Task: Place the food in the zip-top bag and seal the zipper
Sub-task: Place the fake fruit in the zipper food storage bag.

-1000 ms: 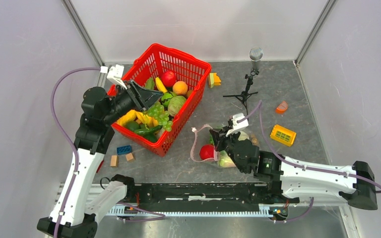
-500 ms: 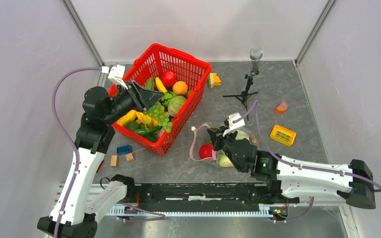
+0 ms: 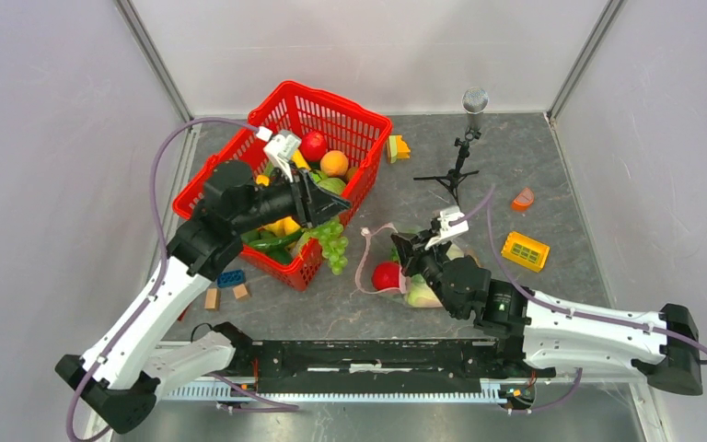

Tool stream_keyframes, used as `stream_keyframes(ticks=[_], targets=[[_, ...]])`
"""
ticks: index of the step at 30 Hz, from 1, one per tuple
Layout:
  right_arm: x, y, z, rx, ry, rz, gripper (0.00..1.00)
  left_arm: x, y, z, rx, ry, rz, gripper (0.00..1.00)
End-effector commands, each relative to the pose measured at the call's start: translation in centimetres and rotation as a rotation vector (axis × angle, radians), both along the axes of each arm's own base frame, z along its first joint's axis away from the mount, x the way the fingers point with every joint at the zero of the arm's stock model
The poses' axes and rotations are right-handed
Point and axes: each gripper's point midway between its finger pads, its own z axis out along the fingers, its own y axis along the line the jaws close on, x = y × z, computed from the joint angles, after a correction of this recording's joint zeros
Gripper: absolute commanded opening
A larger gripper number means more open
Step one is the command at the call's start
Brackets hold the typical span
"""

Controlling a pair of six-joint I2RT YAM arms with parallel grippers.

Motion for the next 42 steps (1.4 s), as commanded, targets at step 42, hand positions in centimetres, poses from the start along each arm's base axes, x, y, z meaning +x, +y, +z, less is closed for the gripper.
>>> stream_keyframes(ticks=[42], targets=[[-0.3,-1.7,6.3,0.366,-0.002,0.011,0.03,1.3,-5.0,1.6,-0.32,-0.113,0.232,0.02]])
